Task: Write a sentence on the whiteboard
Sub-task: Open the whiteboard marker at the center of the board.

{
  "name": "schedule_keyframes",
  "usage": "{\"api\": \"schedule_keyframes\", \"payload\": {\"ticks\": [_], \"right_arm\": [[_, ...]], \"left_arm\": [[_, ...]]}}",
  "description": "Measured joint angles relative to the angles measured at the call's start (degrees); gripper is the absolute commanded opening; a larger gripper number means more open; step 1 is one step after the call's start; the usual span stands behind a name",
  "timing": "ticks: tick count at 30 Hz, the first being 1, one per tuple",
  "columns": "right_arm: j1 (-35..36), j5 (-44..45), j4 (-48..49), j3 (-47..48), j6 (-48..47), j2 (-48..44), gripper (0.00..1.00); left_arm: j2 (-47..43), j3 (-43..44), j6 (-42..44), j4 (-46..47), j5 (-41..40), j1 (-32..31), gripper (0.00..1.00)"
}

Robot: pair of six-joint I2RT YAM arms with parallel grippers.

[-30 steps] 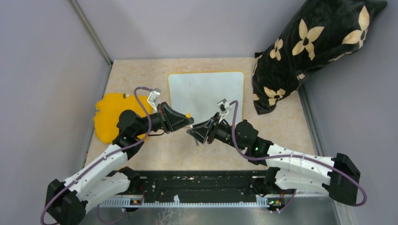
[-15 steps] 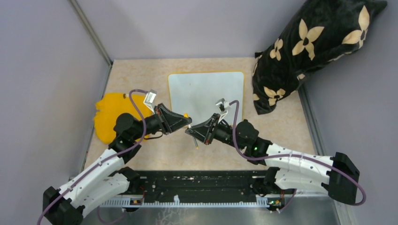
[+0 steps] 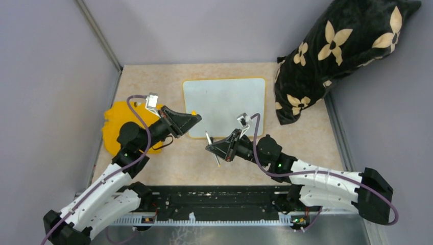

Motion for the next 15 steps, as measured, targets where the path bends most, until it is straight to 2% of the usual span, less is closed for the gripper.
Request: {"api": "schedule_keyframes", "payload": {"ticks": [8,11,15], "right_arm": [[-0.02,0.46,-2.71,-1.57,0.83,-1.42,0.00],[-0.02,2.27,-5.44,-1.55,0.07,-3.41,0.00],[-0.02,8.55,-13.35,-0.98,-2.21,-6.88,0.00]], "left_arm": [[-1.53,0.55,1.42,0.83,-6.29,0.44,0.00],[-1.68,2.08,3.65,-3.56,-8.85,0.44,0.00],[-3.69,5.25,8.79,-14.29,-15.04,0.44,0.00]]}}
